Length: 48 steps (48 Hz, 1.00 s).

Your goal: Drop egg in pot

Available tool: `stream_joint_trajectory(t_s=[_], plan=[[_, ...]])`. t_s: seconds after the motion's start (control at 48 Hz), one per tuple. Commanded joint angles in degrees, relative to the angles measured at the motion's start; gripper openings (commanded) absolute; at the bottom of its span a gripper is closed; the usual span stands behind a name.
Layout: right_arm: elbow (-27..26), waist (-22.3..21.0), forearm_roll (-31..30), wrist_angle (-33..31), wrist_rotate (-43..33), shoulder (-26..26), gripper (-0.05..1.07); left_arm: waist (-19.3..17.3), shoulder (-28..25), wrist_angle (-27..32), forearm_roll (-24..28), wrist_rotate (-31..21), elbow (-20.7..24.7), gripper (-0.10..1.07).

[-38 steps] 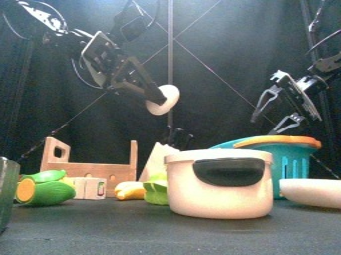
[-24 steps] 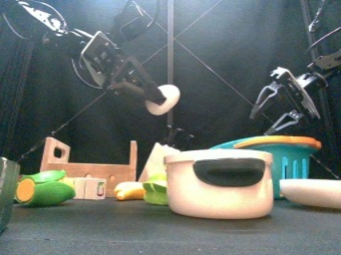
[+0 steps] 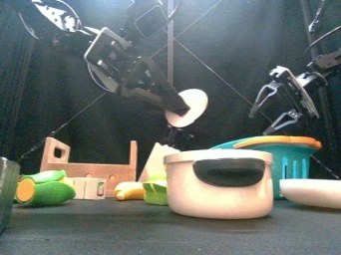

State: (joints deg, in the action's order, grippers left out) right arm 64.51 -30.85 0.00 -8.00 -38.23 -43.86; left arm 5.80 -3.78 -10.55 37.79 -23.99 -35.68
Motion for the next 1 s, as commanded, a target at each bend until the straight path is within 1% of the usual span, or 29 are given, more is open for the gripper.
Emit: stream_joint_trajectory(t_s=[0.0, 0.167, 0.354, 0.438, 0.521, 0.792, 0.896, 0.979], plan=[[-1.4, 0.2, -0.2, 0.6, 0.1, 0.2, 0.98, 0.4, -0.4, 0.0, 0.2, -0.1, 2.6, 0.68], [-1.7, 0.3, 0.0, 0.5, 0.1, 0.2, 0.98, 0.4, -3.2, 0.8, 0.2, -0.1, 4.9, 0.68], [-1.6, 0.4, -0.2, 0.5, 0.1, 0.3, 0.98, 0.5, -4.5, 3.8, 0.0, -0.1, 6.3, 0.69], [-1.6, 0.4, -0.2, 0.5, 0.1, 0.4, 0.98, 0.5, -5.0, 4.0, 0.0, -0.1, 6.9, 0.70], [-1.6, 0.4, -0.3, 0.6, 0.1, 0.3, 0.98, 0.5, -5.5, 4.1, 0.0, -0.1, 7.3, 0.73], [-1.4, 0.4, -0.3, 0.5, 0.1, 0.4, 0.98, 0.4, -6.2, 5.0, 0.0, -0.1, 7.6, 0.91], [-1.2, 0.4, -0.3, 0.5, 0.1, 0.4, 0.98, 0.5, -6.1, 5.2, -0.1, -0.1, 7.6, 0.95], [-1.2, 0.4, -0.2, 0.5, 0.1, 0.4, 0.98, 0.5, -6.0, 5.2, -0.1, -0.2, 7.6, 0.96]])
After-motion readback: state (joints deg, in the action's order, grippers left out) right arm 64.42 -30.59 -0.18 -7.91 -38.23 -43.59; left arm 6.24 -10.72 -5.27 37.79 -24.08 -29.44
